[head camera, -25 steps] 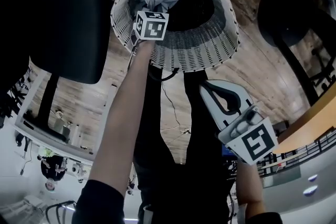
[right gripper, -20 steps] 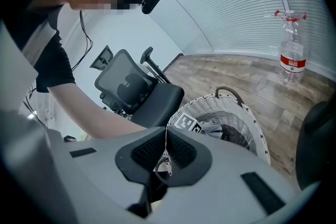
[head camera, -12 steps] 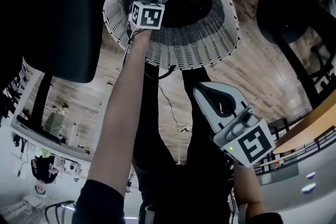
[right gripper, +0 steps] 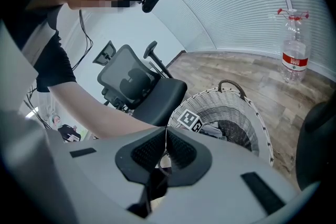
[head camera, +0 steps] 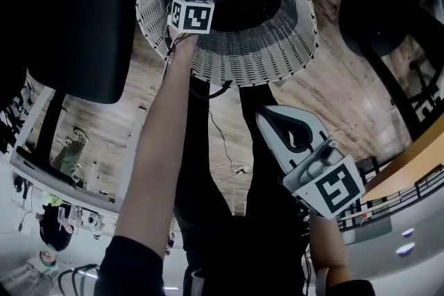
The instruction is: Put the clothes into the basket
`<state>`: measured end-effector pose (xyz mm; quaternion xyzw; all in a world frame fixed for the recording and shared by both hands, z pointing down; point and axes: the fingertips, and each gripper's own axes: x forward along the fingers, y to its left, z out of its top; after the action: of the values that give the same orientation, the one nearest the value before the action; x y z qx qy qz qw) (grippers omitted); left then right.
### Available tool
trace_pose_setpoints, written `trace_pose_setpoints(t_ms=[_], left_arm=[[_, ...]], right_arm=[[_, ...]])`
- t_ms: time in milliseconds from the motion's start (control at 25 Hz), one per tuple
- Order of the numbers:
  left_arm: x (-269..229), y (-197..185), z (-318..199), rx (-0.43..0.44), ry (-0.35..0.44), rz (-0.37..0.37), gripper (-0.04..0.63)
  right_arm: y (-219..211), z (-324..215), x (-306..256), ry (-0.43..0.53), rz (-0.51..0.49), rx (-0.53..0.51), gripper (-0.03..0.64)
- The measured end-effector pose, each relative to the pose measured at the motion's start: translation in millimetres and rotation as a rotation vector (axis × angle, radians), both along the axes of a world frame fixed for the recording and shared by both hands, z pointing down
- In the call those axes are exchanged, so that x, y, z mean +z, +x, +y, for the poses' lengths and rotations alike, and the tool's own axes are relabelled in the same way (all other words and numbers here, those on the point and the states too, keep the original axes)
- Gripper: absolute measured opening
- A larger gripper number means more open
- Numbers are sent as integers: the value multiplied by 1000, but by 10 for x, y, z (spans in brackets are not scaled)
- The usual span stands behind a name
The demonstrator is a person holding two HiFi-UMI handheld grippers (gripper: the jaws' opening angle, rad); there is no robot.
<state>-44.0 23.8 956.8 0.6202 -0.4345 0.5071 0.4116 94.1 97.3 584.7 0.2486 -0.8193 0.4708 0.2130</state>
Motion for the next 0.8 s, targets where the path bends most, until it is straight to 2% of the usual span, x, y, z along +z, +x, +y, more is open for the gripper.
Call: trace_pose_setpoints(t_ms=[160, 440, 800], left_arm=[[-54, 10, 6, 12, 11, -15, 144], [-239, -38, -33, 16, 39, -36, 66], [-611, -39, -3, 32, 32, -34, 46]], right_arm=[[7, 14, -31, 6, 0, 0, 18], [-7, 40, -131, 21, -7, 4, 18], [-46, -111, -465, 100, -22, 0, 18]])
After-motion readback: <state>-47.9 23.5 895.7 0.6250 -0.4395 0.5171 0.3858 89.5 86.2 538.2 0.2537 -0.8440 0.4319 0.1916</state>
